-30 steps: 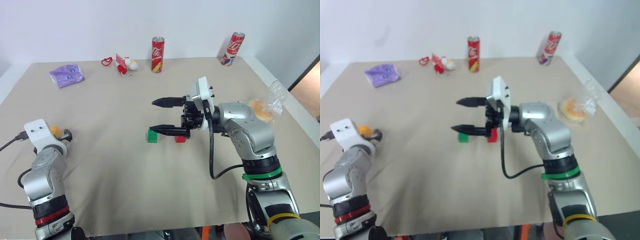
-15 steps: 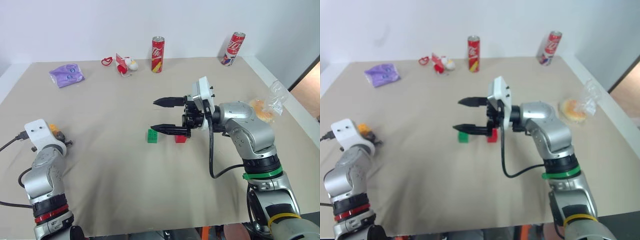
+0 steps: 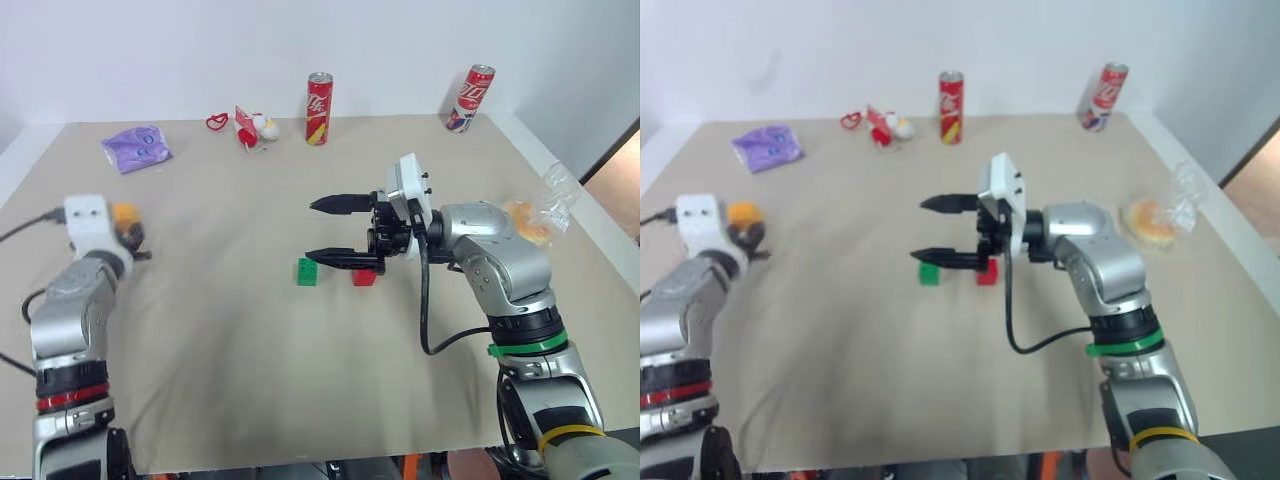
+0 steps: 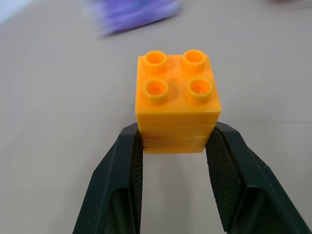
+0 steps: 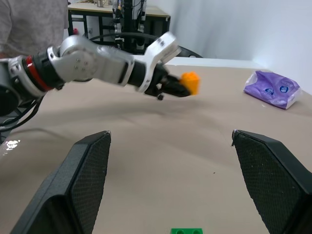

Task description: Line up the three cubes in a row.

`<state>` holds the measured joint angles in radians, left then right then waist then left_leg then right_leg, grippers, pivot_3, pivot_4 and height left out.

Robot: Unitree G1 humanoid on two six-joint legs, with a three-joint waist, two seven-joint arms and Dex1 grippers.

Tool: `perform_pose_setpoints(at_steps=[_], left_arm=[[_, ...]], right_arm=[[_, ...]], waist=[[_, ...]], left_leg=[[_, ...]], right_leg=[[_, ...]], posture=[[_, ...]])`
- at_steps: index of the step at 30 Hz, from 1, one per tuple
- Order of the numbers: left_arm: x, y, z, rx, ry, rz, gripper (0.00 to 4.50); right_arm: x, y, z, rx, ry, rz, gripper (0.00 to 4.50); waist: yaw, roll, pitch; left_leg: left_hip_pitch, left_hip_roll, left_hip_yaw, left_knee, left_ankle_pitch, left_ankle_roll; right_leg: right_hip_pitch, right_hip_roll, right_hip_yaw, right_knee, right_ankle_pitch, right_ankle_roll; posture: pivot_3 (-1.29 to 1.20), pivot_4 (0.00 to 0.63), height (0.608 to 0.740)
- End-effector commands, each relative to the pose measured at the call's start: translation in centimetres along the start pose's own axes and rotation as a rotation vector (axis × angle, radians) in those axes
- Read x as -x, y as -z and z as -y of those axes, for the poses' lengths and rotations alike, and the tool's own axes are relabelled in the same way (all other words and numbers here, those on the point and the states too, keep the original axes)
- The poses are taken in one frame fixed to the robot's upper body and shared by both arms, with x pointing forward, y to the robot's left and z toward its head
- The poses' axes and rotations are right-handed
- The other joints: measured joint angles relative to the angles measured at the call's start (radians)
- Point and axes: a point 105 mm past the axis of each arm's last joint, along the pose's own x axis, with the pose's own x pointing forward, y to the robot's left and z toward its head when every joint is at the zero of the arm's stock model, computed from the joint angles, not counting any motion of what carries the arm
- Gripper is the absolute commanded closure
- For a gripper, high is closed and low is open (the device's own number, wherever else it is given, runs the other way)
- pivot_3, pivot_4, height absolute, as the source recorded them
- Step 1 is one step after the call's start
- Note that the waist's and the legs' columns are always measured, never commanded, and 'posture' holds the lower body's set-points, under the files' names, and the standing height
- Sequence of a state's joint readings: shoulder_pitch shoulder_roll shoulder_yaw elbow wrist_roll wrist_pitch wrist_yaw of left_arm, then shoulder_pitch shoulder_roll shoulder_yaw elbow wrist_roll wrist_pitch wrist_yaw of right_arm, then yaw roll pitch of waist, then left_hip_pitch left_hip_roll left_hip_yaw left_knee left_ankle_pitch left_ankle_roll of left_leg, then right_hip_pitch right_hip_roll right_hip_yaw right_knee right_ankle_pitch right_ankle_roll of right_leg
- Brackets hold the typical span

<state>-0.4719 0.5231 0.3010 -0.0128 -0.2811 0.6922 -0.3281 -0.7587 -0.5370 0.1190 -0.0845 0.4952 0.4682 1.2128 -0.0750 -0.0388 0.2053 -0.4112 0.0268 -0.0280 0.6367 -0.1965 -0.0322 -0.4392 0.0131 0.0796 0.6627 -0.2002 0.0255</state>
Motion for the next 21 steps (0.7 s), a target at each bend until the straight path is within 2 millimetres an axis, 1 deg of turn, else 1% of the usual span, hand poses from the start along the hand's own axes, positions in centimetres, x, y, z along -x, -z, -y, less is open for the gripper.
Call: perform_pose_setpoints(at_steps=[1, 3, 5, 9, 12, 14, 18, 21], left_arm=[[0.6, -0.1, 5.1, -0.166, 0.419, -0.038, 3.22], [1.0, 0.9, 6.2, -0.244, 0.561, -0.087, 3.22], [1.1, 1.5, 6.8, -0.285, 0.661, -0.111, 3.22], [0.8, 2.6, 7.5, -0.41, 0.846, -0.127, 3.22], [0.7, 3.3, 7.9, -0.475, 0.983, -0.145, 3.22], [0.5, 3.0, 8.4, -0.488, 1.068, -0.125, 3.22], [0.4, 2.1, 9.8, -0.457, 1.229, -0.086, 3.22], [0.6, 2.2, 10.4, -0.46, 1.313, -0.089, 3.22]], right_arm=[[1.8, -1.2, -2.1, 0.038, -0.137, -0.027, 0.37], [2.7, -1.1, -2.8, 0.024, -0.17, -0.053, 0.37], [3.5, -1.0, -3.0, 0.009, -0.168, -0.072, 0.37], [4.6, -0.8, -3.0, -0.015, -0.136, -0.103, 0.37], [5.1, -0.8, -3.2, -0.017, -0.114, -0.119, 0.37], [5.2, -0.9, -3.3, -0.015, -0.099, -0.122, 0.37], [5.4, -0.9, -3.6, -0.019, -0.08, -0.129, 0.37], [5.5, -0.9, -3.7, -0.023, -0.065, -0.132, 0.37]], waist=[[-0.001, 0.0, 0.0], [-0.002, 0.0, 0.0], [-0.003, 0.0, 0.0], [-0.001, 0.0, 0.0], [0.001, 0.0, 0.0], [0.002, 0.0, 0.0], [0.004, 0.0, 0.0], [0.003, 0.0, 0.0]], left_leg=[[-0.001, 0.0, 0.001, 0.0, 0.0, 0.0], [-0.001, 0.0, 0.001, -0.001, -0.001, -0.002], [-0.001, 0.001, 0.001, -0.003, -0.002, -0.003], [0.0, 0.002, -0.001, -0.004, -0.002, -0.002], [0.0, 0.002, -0.001, -0.004, -0.002, -0.002], [0.0, 0.002, -0.001, -0.004, -0.002, -0.002], [-0.003, 0.001, -0.001, -0.002, -0.002, -0.002], [-0.004, 0.001, -0.001, -0.002, -0.002, -0.002]], right_leg=[[-0.001, 0.0, 0.0, 0.0, 0.0, 0.0], [-0.001, -0.001, 0.0, -0.001, -0.003, 0.0], [-0.001, 0.0, 0.0, -0.001, -0.004, -0.002], [-0.002, 0.001, -0.002, -0.001, -0.005, -0.004], [-0.002, 0.001, -0.003, 0.0, -0.005, -0.004], [-0.002, 0.001, -0.003, 0.0, -0.005, -0.004], [-0.003, 0.0, -0.003, 0.0, -0.005, -0.003], [-0.003, 0.0, -0.003, 0.0, -0.006, -0.002]], posture=[[0.0, 0.15, 0.74], [0.0, 0.15, 0.74], [0.0, 0.15, 0.74], [0.0, 0.15, 0.74], [0.0, 0.15, 0.74], [0.0, 0.15, 0.74], [0.0, 0.15, 0.74], [0.0, 0.15, 0.74]])
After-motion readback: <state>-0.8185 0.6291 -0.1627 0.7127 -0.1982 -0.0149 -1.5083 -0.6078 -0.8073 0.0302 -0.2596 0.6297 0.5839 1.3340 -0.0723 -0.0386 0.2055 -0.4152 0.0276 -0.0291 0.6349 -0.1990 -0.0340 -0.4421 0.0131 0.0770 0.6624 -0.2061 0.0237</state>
